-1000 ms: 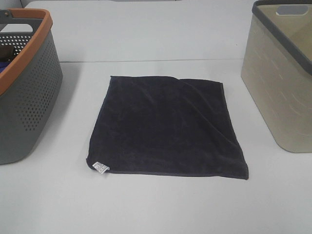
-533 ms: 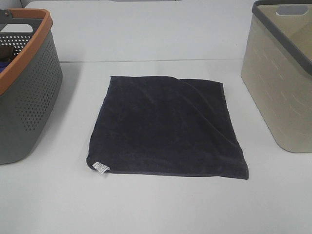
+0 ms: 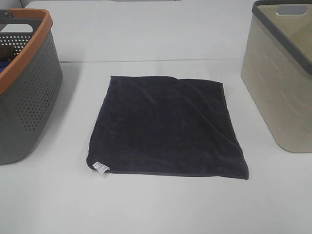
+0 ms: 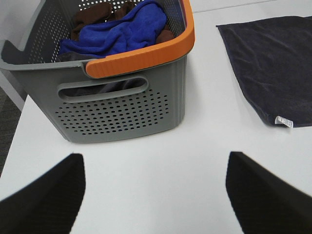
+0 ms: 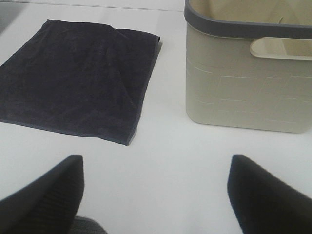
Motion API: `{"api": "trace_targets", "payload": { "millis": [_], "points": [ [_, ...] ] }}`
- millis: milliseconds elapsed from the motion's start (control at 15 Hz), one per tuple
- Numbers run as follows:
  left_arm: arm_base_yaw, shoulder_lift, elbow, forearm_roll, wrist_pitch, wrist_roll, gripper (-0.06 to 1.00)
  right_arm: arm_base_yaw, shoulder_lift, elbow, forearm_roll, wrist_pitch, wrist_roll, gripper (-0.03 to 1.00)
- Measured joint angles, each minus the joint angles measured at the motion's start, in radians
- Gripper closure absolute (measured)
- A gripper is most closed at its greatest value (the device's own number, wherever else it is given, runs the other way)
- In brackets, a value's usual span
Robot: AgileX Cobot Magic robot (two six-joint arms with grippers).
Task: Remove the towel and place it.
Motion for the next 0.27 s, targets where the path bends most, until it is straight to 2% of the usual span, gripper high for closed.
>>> {"api": "trace_targets", "payload": {
  "millis": [267],
  "points": [
    [0.000, 0.000, 0.000, 0.000, 0.000, 0.000, 0.19, 0.000, 0.000, 0.000, 0.000, 0.000, 0.000, 0.20]
  ]
}}
